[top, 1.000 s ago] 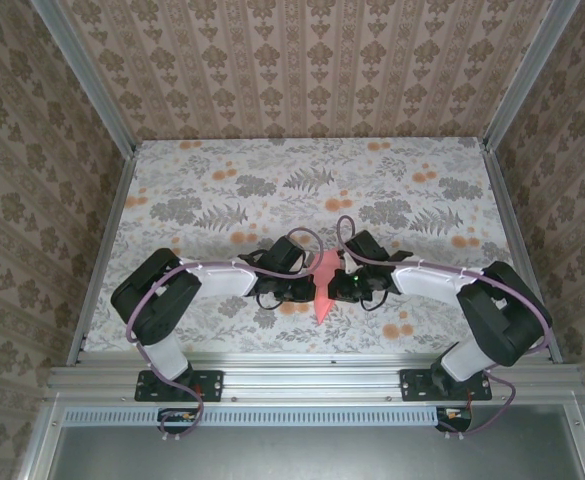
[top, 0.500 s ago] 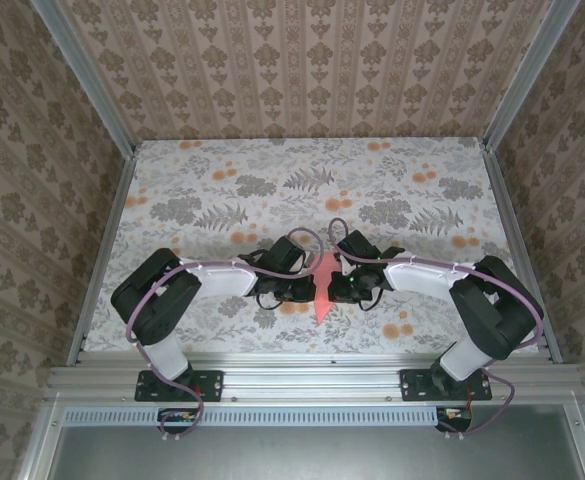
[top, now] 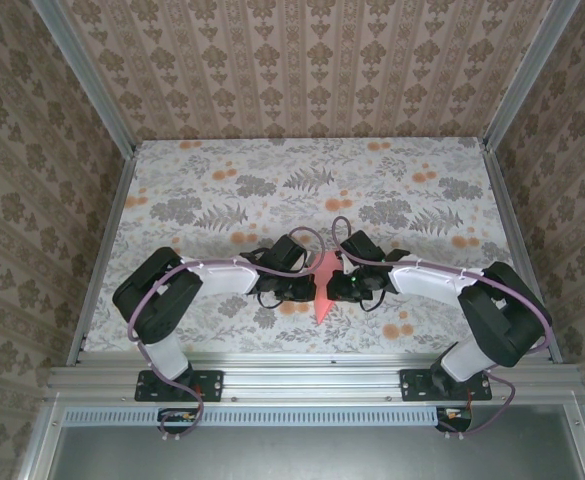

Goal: Fold a paper plane with a square sheet of paper (pick it up from the middle)
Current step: Fourth fold the wing at the center of the table.

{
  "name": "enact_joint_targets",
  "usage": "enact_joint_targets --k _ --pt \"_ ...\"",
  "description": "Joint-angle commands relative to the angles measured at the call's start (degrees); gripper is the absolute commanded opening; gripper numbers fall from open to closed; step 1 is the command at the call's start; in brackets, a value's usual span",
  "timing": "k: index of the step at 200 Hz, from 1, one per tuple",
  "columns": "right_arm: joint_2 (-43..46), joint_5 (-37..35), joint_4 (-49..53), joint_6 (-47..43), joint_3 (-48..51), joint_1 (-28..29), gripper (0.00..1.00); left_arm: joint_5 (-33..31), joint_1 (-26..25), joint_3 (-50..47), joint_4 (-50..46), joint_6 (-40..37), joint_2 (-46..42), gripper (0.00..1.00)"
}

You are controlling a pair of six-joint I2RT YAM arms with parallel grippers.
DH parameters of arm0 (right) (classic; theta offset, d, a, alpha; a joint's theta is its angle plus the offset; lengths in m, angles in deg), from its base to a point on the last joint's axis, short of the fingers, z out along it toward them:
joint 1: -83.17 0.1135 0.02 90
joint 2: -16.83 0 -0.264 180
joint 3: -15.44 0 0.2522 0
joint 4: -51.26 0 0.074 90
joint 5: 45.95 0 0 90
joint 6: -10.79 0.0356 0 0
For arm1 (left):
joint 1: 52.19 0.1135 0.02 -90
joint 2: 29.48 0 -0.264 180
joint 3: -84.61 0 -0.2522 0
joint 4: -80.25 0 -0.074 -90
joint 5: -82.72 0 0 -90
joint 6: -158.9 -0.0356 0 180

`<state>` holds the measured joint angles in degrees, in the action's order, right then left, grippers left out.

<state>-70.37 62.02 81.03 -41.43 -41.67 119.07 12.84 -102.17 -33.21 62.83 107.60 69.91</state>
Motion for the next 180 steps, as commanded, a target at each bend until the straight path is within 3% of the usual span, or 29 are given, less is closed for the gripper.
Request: enact_joint_targets --k 1,61,180 --pt "-0.6 -1.1 2.3 -0.6 -1.7 0.3 0.16 -3.0 -0.5 0.2 -2.1 -1.8 2.9 0.06" --pt "-2.6 -5.6 7.7 -2.6 -3.1 0.8 0.12 -3.1 -0.6 0.1 -2.3 -2.0 3.0 0.06" --pt "-3.7 -3.3 6.2 -1.8 -6.6 2.7 0.12 -1.9 -0.7 -0.2 -1.1 -1.3 2.8 0.06"
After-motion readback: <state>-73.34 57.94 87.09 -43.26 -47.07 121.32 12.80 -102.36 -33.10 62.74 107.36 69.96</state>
